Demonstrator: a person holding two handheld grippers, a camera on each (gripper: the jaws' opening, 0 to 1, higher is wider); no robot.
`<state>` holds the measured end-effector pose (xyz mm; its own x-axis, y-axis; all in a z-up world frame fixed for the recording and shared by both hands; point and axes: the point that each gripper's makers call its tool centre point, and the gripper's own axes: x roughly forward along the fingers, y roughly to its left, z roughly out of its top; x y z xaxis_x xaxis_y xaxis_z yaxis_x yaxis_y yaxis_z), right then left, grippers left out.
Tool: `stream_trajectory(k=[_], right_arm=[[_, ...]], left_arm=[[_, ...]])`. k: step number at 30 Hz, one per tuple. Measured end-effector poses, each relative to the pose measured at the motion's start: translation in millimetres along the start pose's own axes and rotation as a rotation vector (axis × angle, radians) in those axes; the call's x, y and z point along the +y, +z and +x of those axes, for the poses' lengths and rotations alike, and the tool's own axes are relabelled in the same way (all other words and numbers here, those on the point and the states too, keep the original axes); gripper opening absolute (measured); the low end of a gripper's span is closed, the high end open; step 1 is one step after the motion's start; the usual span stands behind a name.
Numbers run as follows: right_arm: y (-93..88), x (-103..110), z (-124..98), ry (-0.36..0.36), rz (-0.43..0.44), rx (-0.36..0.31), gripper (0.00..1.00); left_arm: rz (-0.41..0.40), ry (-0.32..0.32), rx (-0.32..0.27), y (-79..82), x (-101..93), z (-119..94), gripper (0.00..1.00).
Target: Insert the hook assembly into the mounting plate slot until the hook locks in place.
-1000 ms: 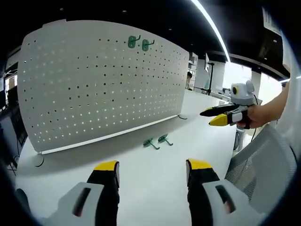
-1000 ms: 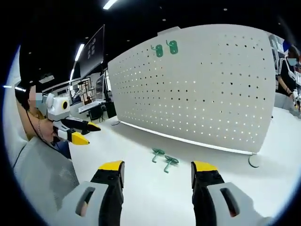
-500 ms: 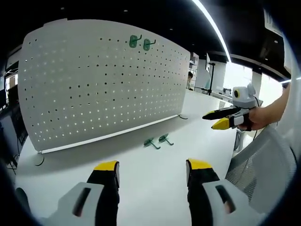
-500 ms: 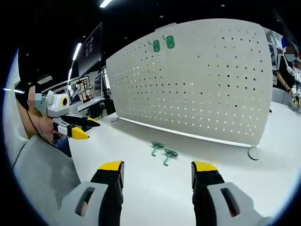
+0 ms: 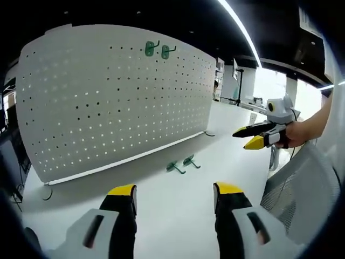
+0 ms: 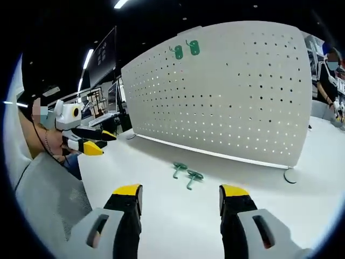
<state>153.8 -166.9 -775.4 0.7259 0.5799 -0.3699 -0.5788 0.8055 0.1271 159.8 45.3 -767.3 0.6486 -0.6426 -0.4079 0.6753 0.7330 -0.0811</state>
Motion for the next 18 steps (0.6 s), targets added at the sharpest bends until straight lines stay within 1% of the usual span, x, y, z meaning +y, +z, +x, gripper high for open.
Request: stream_trajectory(k=[2, 4, 9, 14, 18], right_arm=[[-0.2, 0.4, -0.1, 0.002, 0.000, 0.000, 0.55], [-0.5, 0.1, -0.9, -0.001, -0.001, 0.002, 0.55], [0.1, -1.8, -3.4, -0.006, 0.000, 0.000, 0.55], [-0.5, -4.1, -5.3, -0.016, 0.004, -0.002, 0.55], [-1.4, -2.5, -6.5, -0.018, 0.000, 0.003, 0.55]], left_arm=[[0.017, -0.011, 0.009, 1.2, 0.6, 3.4, 0.60], [0.017, -0.022, 0.024, 1.7, 1.4, 6.7, 0.60], [0.041, -0.044, 0.039, 7.1, 1.9, 13.1, 0.60], [0.073, -0.075, 0.072, 7.7, 1.1, 21.2, 0.61], [0.082, -0.096, 0.090, 11.9, 0.3, 27.6, 0.62]])
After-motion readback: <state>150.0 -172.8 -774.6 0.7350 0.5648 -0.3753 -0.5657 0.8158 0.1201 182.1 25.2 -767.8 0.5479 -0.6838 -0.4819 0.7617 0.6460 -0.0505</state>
